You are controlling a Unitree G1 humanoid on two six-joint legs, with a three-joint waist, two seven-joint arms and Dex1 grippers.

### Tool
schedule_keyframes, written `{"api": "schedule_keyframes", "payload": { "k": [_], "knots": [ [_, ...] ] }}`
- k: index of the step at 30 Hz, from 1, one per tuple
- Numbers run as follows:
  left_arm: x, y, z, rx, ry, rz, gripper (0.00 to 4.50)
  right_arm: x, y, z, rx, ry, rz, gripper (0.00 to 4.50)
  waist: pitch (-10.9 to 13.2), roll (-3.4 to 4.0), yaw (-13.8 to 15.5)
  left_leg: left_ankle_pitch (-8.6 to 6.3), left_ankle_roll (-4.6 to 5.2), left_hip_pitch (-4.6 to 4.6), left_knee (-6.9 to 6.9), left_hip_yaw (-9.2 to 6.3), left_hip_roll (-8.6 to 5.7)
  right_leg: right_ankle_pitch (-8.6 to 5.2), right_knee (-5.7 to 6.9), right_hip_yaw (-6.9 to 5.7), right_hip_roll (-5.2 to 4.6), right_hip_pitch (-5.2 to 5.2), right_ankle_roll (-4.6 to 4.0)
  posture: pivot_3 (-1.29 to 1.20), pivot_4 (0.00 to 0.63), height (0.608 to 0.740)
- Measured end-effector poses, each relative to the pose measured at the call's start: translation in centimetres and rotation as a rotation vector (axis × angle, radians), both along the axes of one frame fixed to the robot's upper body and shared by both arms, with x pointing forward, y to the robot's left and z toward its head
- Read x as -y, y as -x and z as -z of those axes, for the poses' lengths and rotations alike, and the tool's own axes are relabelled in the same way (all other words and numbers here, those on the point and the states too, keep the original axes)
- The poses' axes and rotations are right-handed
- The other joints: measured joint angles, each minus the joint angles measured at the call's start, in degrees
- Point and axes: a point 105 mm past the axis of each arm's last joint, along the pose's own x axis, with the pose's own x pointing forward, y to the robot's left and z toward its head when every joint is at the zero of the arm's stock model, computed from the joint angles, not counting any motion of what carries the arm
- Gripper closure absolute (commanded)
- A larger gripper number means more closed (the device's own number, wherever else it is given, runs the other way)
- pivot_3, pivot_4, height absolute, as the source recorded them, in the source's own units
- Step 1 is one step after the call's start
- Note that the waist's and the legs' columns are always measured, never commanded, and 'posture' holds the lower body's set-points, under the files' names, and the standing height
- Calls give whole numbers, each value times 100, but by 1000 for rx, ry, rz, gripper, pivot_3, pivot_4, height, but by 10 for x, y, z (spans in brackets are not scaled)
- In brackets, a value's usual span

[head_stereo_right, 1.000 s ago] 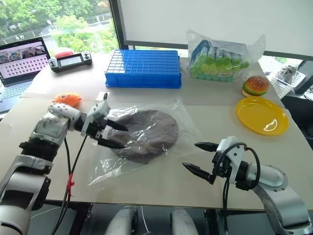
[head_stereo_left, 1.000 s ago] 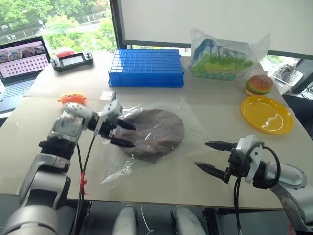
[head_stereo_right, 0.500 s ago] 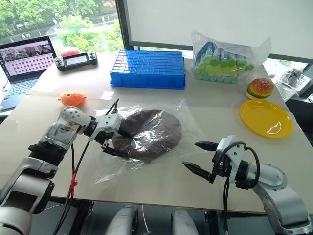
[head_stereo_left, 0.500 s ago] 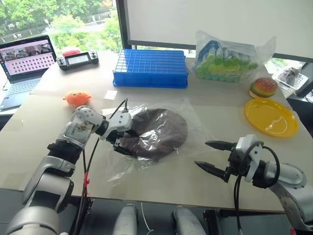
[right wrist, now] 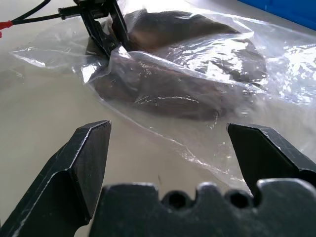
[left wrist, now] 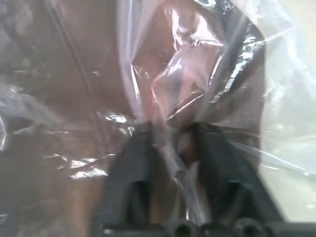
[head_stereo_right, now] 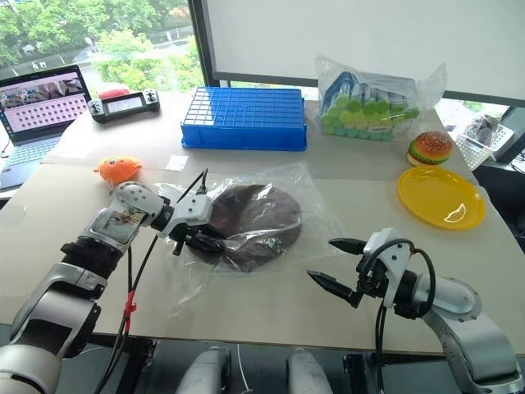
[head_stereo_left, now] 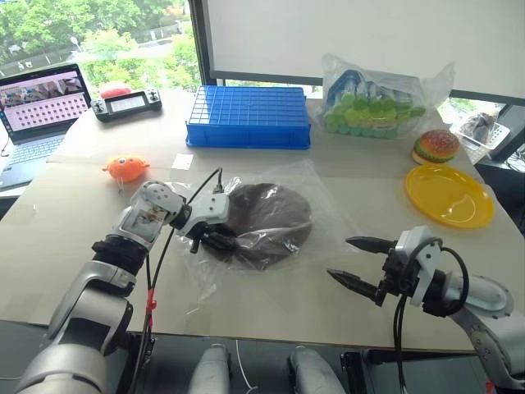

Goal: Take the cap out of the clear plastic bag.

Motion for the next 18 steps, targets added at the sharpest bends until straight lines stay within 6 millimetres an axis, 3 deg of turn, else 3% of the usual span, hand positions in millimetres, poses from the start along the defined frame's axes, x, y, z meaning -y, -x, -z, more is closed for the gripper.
{"api": "schedule_keyframes", "payload": {
  "k": [12,18],
  "knots": [
    [0,0,1,19,0,3,4477,0,-1,0,4,-4,10,0,-1,1,3,0,0,2,-1,0,0,-1,0,0,0,2,2,0,150,729],
    [4,-14,3,135,45,4,4477,-1,-4,-4,19,-7,13,0,-7,1,35,0,0,11,2,-1,0,-2,-1,-1,0,10,3,0,150,729]
  ]
}}
